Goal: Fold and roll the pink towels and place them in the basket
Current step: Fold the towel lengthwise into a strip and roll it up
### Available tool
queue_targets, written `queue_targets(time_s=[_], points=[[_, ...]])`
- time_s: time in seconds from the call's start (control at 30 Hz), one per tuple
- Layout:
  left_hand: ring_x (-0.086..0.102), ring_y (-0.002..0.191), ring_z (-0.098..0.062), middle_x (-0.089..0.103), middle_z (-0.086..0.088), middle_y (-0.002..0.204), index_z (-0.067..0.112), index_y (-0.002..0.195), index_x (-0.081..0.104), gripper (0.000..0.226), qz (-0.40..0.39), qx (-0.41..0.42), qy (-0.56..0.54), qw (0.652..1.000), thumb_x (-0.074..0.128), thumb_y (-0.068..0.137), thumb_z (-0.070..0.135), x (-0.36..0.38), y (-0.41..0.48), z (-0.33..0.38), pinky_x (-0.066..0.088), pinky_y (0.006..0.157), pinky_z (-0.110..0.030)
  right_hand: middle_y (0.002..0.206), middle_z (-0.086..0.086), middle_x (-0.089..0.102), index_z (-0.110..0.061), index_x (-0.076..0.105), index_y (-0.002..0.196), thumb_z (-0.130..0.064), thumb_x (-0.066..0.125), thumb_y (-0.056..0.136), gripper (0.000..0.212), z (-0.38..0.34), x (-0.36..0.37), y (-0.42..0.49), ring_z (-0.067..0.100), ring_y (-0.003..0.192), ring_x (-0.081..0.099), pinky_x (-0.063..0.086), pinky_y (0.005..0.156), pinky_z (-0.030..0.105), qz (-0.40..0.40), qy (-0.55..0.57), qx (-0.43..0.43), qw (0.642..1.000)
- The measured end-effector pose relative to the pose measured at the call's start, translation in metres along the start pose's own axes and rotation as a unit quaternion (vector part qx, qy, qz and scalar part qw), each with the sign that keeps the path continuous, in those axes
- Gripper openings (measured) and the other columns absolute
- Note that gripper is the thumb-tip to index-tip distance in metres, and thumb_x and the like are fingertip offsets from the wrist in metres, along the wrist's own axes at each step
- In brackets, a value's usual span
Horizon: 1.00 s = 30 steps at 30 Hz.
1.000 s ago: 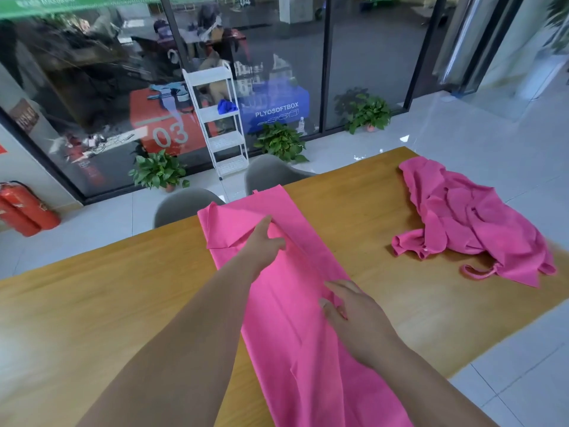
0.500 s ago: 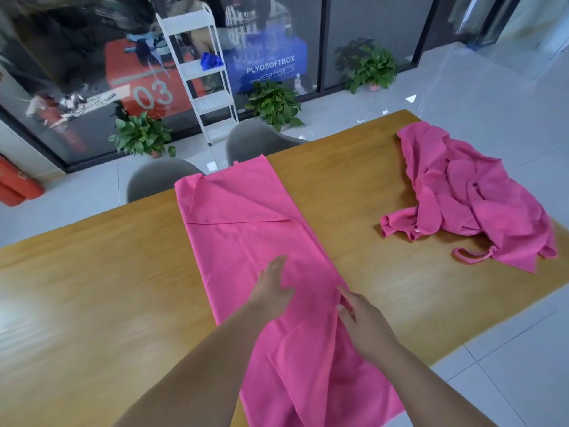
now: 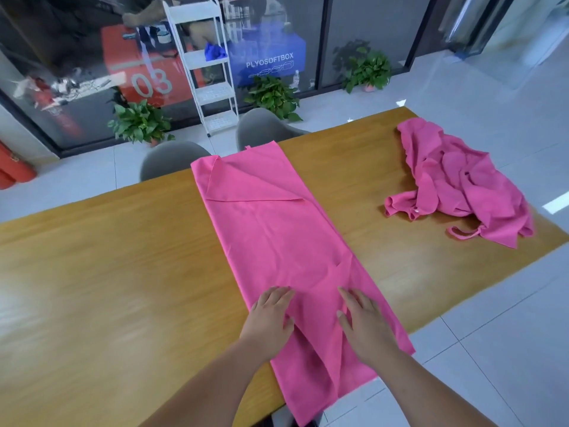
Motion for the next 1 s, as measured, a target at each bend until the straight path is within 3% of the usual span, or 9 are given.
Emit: queue_targets(time_s=[0.13,0.3,0.6,0.87,1.0], points=[[0.01,0.16,-0.017,0.023,0.013,0.171,0.032,0.166,0.022,0.069,-0.01,0.022,0.005,1.0,0.05,0.103,0.036,0.009,-0.027,-0.005,0.017,0.131,-0.042,0.165,-0.004,0.032,-0.047,0.016,0.164,-0.052,0.036,0.109,0.058,-0.003,0.014,-0.026,0.027,0.15,0.032,0.041,0.118,0.052,0.008,-0.005,0.009,1.0],[0.008,0.16,-0.019,0.022,0.011,0.172,0.032,0.166,0.022,0.069,-0.017,0.031,0.005,0.999,0.05,0.104,0.039,0.019,-0.046,-0.005,0.015,0.131,-0.044,0.155,-0.006,0.042,-0.047,0.012,0.165,-0.044,0.035,0.111,0.059,-0.007,0.023,-0.056,0.023,0.139,0.041,0.041,0.117,0.045,0.023,-0.018,-0.001,1.0],[0.01,0.159,-0.029,0.02,0.002,0.171,0.028,0.167,0.02,0.077,-0.045,-0.009,0.033,0.998,0.056,0.101,0.044,0.022,-0.055,0.011,0.018,0.129,-0.049,0.152,-0.008,0.05,-0.053,0.007,0.163,-0.044,0.037,0.11,0.061,-0.003,0.024,-0.059,0.022,0.132,0.046,0.043,0.112,0.045,0.006,-0.004,-0.038,0.999],[0.028,0.149,-0.034,0.033,0.0,0.163,0.018,0.163,0.033,0.075,0.011,-0.109,-0.007,0.994,0.06,0.094,0.031,0.025,-0.052,0.029,0.031,0.124,-0.048,0.155,-0.005,0.047,-0.055,0.011,0.162,-0.047,0.038,0.11,0.058,0.021,0.0,-0.057,0.021,0.138,0.049,0.047,0.109,0.046,-0.036,0.054,-0.101,0.993],[0.055,0.133,-0.025,0.04,0.003,0.156,0.013,0.156,0.046,0.063,0.075,-0.135,-0.121,0.981,0.058,0.095,0.018,0.025,-0.058,0.063,0.045,0.113,-0.037,0.158,-0.006,0.047,-0.046,0.025,0.163,-0.042,0.044,0.111,0.056,0.052,-0.018,-0.056,0.014,0.142,0.049,0.041,0.116,0.039,-0.044,0.15,-0.103,0.982]])
Point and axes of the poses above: each hand's wrist, its own y-axis towards the middle knuckle, its own x-axis out of the palm, z = x × y, the point moved 9 cm from there along y, towards the middle knuckle
